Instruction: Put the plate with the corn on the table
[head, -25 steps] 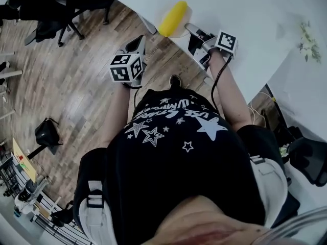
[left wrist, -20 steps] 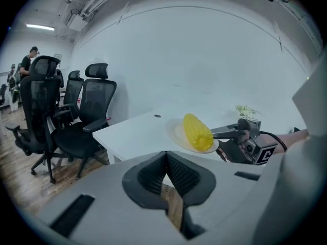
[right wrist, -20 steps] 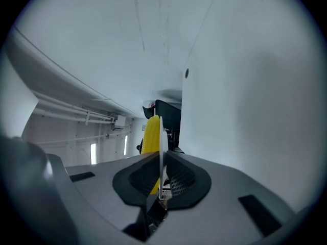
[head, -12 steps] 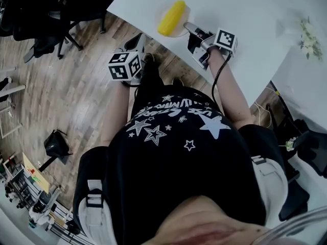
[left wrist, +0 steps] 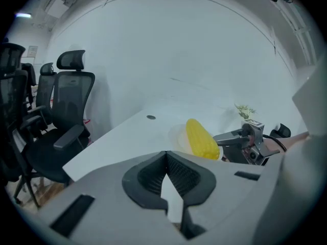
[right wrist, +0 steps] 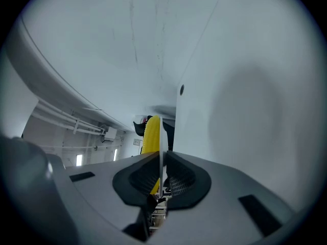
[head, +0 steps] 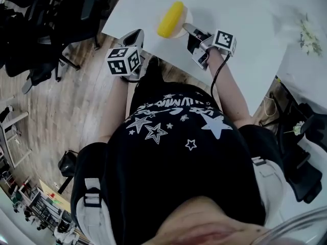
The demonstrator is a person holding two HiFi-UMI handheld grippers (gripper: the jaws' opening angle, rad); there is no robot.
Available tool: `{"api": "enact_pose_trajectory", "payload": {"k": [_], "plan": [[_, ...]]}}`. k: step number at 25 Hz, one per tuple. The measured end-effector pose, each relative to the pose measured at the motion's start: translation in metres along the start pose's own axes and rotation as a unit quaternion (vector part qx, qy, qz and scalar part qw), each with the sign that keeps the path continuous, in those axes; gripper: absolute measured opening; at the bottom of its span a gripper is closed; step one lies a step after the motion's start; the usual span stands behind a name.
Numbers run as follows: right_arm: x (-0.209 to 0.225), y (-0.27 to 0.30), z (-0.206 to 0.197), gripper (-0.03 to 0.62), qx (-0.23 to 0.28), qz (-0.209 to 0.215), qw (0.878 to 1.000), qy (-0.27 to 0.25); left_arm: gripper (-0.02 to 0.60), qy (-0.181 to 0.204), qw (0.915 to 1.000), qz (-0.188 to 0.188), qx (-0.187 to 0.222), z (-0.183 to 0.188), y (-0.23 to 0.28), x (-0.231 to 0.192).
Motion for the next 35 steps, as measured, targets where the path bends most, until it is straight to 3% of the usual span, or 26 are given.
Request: {"api": "enact_pose_trajectory", "payload": {"k": [4,9,11,16,29,35], "plan": [[-0.007,0.033,0.012,0.029,0.014,0.0,1.0,0.0,0.005,0.021,0.9994,-0.026,-0.009,0.018,0.025,-0.036],[-0.008,0.034,0.03,0.029,0.03,0.009,0.999,-0.009,0.005,0.039,0.9981,-0.045,-0.016,0.036,0.053,-0.041],[-0.008,0.052,0.031,0.029,0.035,0.003,0.999,-0.009,0.005,0.044,0.9972,-0.056,-0.022,0.039,0.064,-0.061],[-0.001,0.098,0.03,0.029,0.043,-0.013,0.999,-0.001,0.005,0.038,0.9956,-0.078,-0.037,0.035,0.086,-0.111],[0.027,0.182,0.061,0.029,0.07,-0.049,0.996,0.002,0.005,0.04,0.9892,-0.116,-0.081,0.023,0.155,-0.194],[0.032,0.183,0.061,0.029,0.084,-0.052,0.995,0.017,0.005,0.048,0.9871,-0.126,-0.086,0.024,0.168,-0.196]]}}
Point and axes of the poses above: the fingertips, and each gripper's own axes: y forward along the fingers, x to its right, z out of its top, the point moved 5 cm from there along -y, backward along the fingers, and after that the axes turned 11 degrees about y, right-handed, at the moved point
